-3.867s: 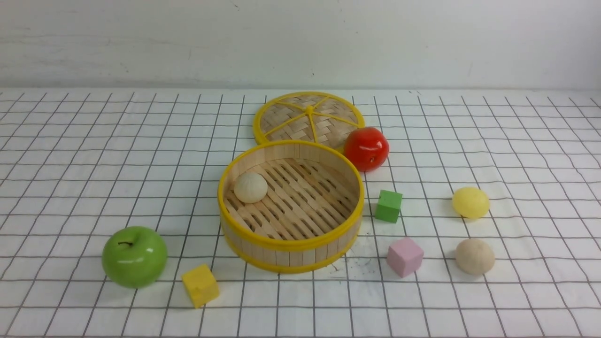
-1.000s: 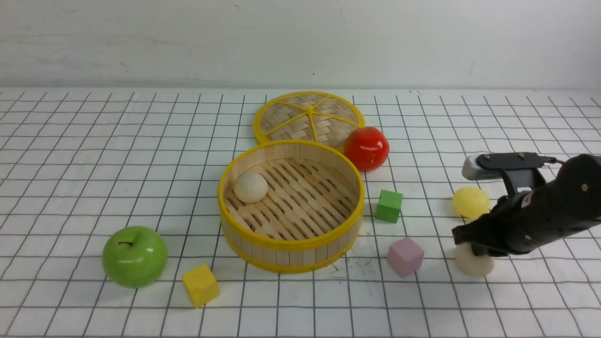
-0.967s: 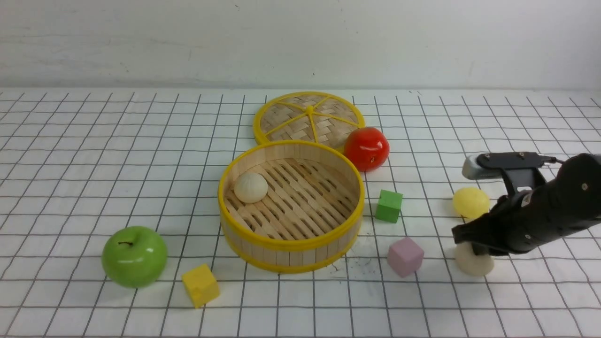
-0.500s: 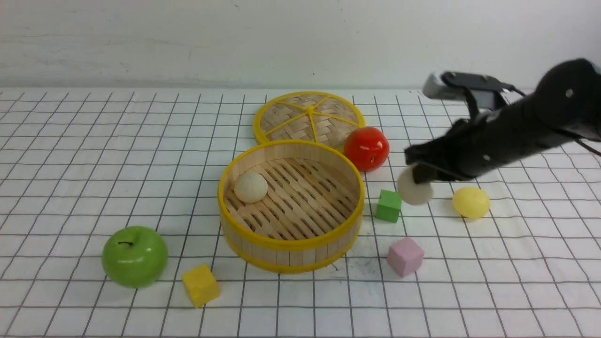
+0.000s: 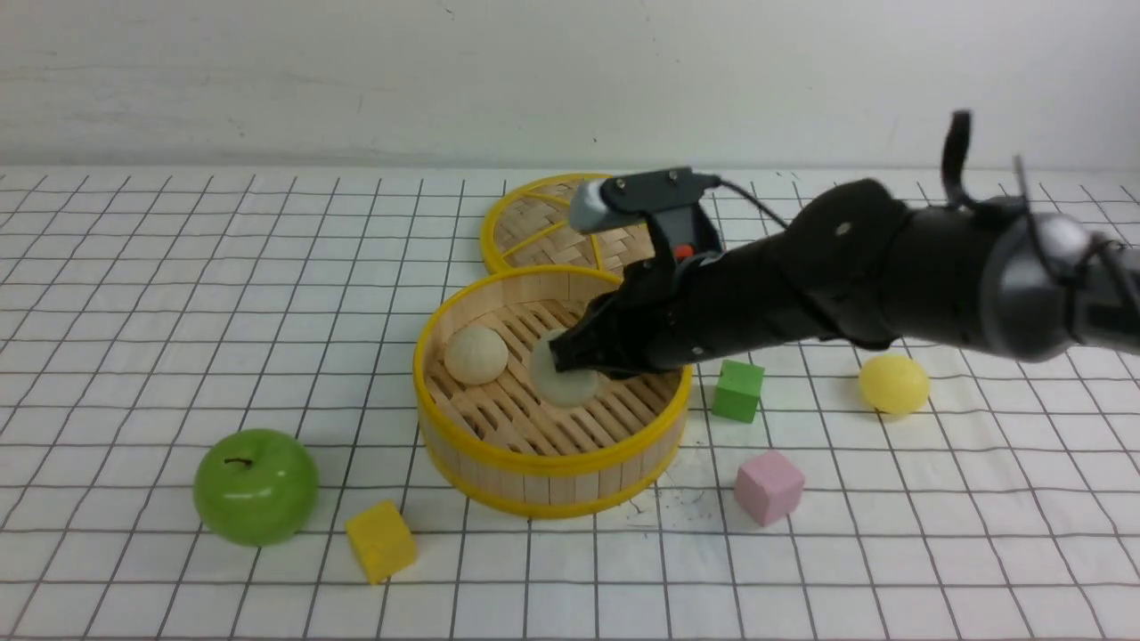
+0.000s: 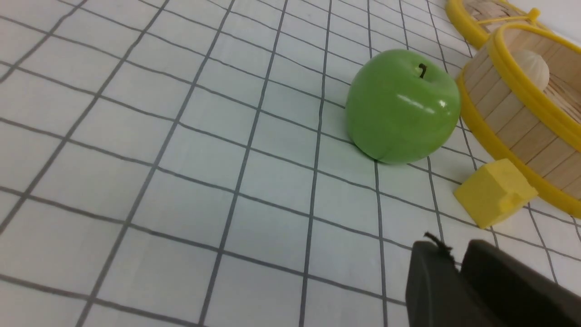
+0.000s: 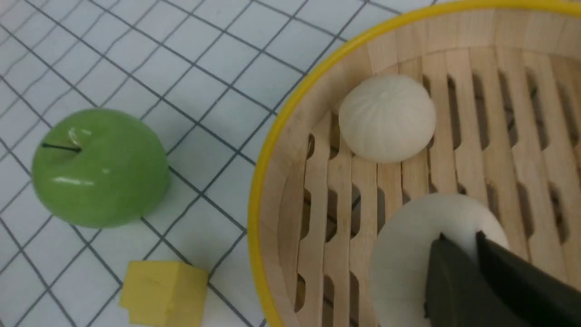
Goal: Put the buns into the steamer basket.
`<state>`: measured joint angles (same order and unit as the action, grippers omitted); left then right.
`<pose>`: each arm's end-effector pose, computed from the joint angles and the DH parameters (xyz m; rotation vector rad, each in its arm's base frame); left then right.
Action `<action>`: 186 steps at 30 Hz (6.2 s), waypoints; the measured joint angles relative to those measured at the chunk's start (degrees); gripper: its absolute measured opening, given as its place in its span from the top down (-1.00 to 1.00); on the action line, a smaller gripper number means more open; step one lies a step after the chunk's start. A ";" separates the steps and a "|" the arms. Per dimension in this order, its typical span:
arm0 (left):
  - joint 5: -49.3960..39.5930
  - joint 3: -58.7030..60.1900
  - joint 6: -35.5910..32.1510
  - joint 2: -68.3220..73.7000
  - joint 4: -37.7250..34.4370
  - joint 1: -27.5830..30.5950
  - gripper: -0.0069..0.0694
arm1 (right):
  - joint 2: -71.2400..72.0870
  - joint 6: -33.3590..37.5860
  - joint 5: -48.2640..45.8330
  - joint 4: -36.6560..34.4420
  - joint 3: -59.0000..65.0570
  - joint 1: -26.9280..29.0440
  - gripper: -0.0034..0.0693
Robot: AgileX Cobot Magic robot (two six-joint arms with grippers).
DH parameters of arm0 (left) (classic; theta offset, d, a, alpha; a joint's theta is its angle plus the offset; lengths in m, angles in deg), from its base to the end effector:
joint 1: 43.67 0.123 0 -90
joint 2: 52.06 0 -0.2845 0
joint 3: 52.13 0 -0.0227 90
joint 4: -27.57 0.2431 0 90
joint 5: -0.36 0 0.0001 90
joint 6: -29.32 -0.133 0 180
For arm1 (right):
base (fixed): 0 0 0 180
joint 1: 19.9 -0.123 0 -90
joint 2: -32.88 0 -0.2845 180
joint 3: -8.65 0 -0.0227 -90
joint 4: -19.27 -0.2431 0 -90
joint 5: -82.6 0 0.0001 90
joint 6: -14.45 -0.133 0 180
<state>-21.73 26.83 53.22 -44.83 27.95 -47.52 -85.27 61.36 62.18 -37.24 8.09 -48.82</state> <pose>0.0849 -0.0054 0.1558 -0.3272 1.8745 -0.3234 0.3828 0.2558 0.2009 -0.5805 2.2342 0.6699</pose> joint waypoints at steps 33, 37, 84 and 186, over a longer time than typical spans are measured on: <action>0.00 0.00 0.00 0.00 0.00 0.00 0.55 | 7.14 0.86 -11.37 12.65 0.00 22.43 -0.21; 0.00 0.00 0.00 0.00 0.00 0.00 0.55 | 2.81 0.86 -12.48 15.59 0.00 24.01 -0.21; 0.00 0.00 0.00 0.00 0.00 0.00 0.54 | -4.35 0.86 -20.12 12.69 -5.90 29.55 0.89; 0.05 0.00 0.00 0.00 -0.38 0.00 0.36 | 85.67 -60.26 -17.44 68.18 41.21 26.69 -0.44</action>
<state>-21.67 26.83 53.22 -44.83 27.57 -47.52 0.40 1.10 44.74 30.93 49.30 -22.13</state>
